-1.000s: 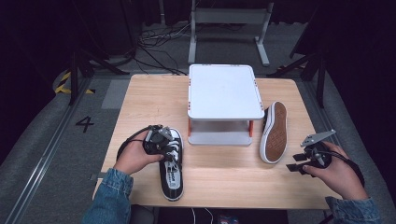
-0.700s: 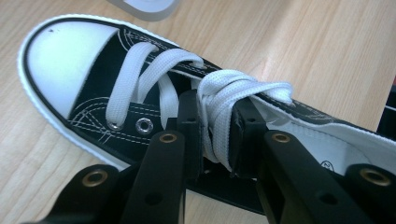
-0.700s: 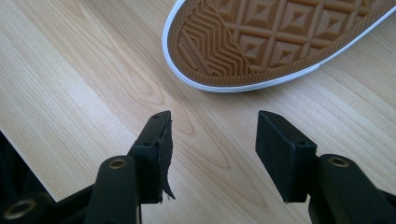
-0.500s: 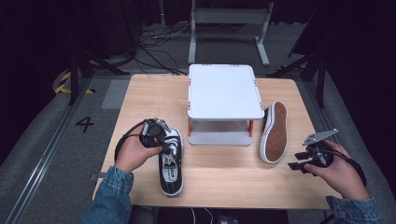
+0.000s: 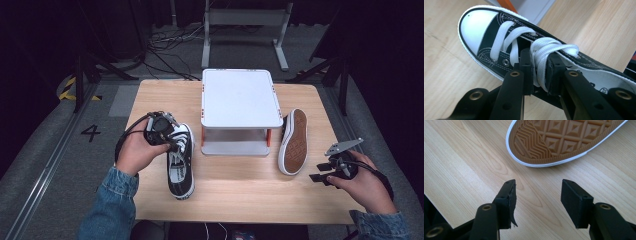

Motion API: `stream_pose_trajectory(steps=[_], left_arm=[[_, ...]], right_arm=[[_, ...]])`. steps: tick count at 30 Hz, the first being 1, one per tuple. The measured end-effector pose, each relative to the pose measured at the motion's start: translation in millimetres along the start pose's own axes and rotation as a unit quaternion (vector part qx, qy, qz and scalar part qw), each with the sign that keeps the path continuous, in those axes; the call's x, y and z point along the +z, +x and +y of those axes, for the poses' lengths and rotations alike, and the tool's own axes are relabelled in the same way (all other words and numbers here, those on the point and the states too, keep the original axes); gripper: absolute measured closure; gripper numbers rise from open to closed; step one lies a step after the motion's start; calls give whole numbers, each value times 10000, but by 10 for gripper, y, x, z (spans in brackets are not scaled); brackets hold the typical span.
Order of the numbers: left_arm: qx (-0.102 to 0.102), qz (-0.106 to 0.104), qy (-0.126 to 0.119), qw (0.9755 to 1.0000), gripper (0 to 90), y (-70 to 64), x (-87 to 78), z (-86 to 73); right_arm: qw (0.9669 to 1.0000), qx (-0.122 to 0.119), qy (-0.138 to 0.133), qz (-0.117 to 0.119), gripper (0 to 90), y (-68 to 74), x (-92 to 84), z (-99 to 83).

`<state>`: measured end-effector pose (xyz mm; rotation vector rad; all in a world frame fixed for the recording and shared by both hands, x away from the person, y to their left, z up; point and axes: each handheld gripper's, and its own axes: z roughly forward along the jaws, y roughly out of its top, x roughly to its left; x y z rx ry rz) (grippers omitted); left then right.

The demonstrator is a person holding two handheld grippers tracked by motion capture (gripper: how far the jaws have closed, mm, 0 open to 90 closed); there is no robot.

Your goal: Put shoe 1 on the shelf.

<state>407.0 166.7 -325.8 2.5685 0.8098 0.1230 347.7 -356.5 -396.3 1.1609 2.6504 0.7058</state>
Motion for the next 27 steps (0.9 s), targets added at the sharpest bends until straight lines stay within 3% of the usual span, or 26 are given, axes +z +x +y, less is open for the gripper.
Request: stream_pose_trajectory(steps=[11,21,27], left_arm=[[45,139,-102,9998,783,39,-336,191],[228,392,217,9987,828,45,-626,486],[391,267,375,9982,842,76,-684,629]], right_arm=[[10000,39,-21,-9,471,-12,-19,-17],[10000,63,-14,-11,471,-18,-35,-47],[9999,108,-20,-40,472,-25,-63,-89]])
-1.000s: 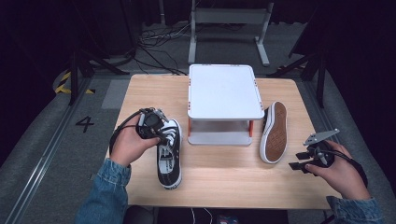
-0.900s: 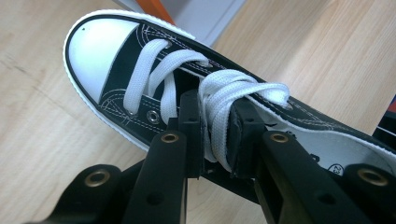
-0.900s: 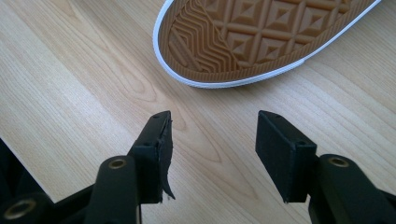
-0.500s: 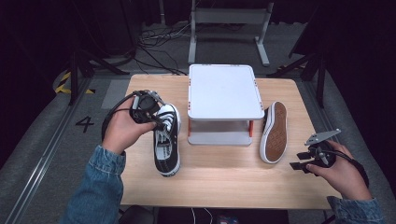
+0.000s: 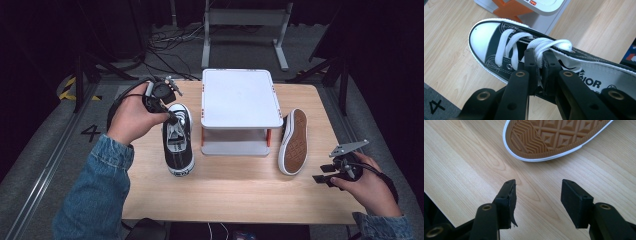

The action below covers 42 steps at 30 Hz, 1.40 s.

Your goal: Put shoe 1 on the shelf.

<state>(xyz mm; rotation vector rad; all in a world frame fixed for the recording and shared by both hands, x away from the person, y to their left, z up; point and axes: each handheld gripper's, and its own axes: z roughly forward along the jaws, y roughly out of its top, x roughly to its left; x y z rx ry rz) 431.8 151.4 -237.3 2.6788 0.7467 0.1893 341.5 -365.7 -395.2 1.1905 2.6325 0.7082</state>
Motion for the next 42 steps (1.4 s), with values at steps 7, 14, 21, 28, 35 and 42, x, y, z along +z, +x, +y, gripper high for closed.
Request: stream_pose_trajectory(steps=[7,14,21,28,35,42], left_arm=[[81,111,18,9999,841,30,-87,143],[132,267,-197,9994,843,107,-226,256],[338,411,-359,9979,842,197,-313,423],[511,499,-521,9961,842,267,-358,683],[806,421,-610,9940,842,319,-274,964],[935,417,-625,9928,842,415,-60,1285]], right_arm=[[10000,39,-10,-29,471,4,-18,-34],[9999,116,-5,-64,472,8,-41,-97],[9998,153,-10,-119,471,7,-66,-145],[9996,257,32,-119,472,-22,-69,-197],[9996,280,5,-103,472,-24,-94,-216],[9993,327,-47,-172,471,-48,-134,-279]])
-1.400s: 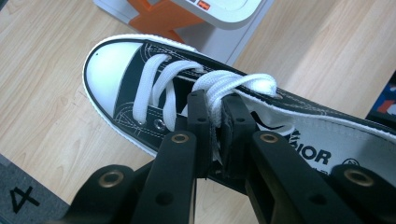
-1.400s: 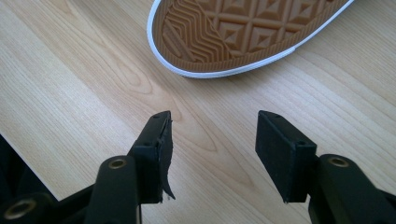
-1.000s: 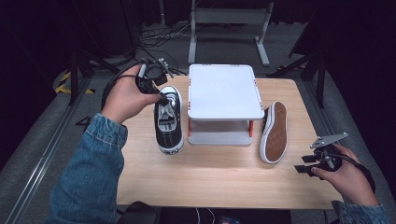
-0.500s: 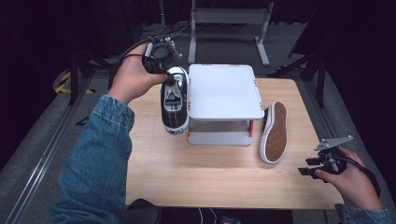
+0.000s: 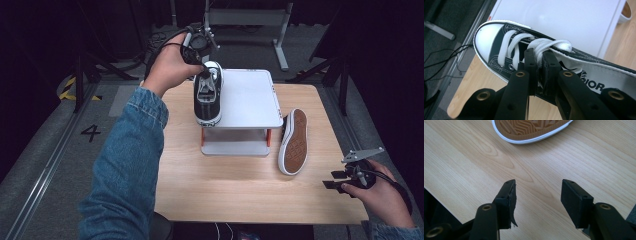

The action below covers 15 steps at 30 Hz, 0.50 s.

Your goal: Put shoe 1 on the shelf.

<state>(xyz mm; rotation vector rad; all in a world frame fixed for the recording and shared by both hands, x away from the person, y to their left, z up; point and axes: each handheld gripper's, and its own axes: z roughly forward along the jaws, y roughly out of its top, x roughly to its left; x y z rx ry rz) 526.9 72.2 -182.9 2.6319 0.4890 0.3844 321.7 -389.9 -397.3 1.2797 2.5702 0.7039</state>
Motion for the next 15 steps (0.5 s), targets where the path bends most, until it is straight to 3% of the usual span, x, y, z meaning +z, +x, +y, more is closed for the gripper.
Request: stream_pose_trajectory(steps=[8,15], left_arm=[[73,-21,15,10000,842,46,242,198],[-54,9,-36,10000,841,89,449,316]], right_arm=[[10000,43,-37,-2,471,-25,-15,-19],[10000,3,-32,4,471,-30,-12,-23]])
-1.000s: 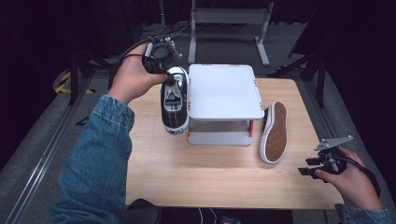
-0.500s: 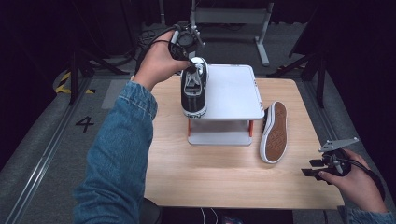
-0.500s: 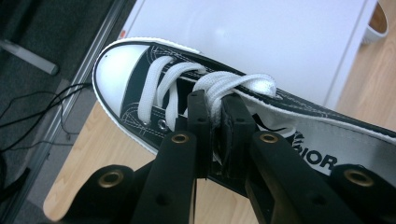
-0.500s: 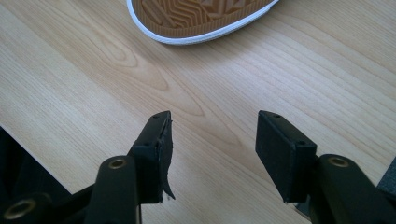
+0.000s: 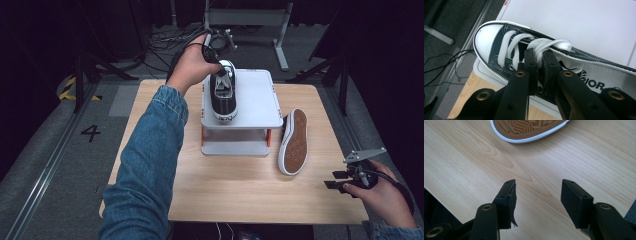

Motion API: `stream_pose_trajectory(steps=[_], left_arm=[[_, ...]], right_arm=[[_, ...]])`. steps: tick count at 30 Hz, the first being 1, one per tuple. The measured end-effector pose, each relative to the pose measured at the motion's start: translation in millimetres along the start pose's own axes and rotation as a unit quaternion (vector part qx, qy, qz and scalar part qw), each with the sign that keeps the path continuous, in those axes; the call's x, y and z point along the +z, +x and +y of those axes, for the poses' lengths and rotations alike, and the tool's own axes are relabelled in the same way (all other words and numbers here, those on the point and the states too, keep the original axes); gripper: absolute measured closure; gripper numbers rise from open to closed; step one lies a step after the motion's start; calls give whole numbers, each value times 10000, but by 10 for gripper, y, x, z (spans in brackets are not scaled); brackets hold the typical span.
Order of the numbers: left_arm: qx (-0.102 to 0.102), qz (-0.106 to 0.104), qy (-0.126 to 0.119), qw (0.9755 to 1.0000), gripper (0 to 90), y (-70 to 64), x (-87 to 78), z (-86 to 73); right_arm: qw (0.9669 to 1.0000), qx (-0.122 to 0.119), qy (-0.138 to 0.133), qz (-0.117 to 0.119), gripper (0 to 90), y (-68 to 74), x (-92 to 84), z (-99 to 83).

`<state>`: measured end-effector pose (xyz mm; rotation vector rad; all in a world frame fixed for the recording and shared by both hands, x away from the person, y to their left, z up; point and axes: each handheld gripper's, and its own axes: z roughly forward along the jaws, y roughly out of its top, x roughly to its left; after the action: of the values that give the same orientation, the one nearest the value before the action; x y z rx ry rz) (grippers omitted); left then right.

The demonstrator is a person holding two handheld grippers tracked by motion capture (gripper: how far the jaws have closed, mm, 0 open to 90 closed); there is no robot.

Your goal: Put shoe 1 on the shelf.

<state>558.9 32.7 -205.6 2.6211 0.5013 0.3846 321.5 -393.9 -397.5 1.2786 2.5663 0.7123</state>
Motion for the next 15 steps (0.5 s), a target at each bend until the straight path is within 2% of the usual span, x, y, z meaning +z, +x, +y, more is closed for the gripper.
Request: stream_pose_trajectory(steps=[1,2,4,5,13,15], left_arm=[[83,32,6,10000,841,7,19,19],[41,20,4,10000,841,-1,36,28],[101,25,53,9999,841,6,47,44],[25,26,25,10000,841,-1,78,56],[-92,-24,24,10000,830,-21,181,87],[-163,-117,-3,9998,781,-36,204,78]], right_arm=[[10000,36,12,8,471,1,-4,-1],[10000,40,16,10,471,-4,-4,-3],[10000,56,6,15,472,-5,-1,-5],[10000,52,8,5,473,-6,1,-6],[10000,-57,-42,-16,477,23,-11,20],[10000,-75,-17,-27,476,26,-13,25]])
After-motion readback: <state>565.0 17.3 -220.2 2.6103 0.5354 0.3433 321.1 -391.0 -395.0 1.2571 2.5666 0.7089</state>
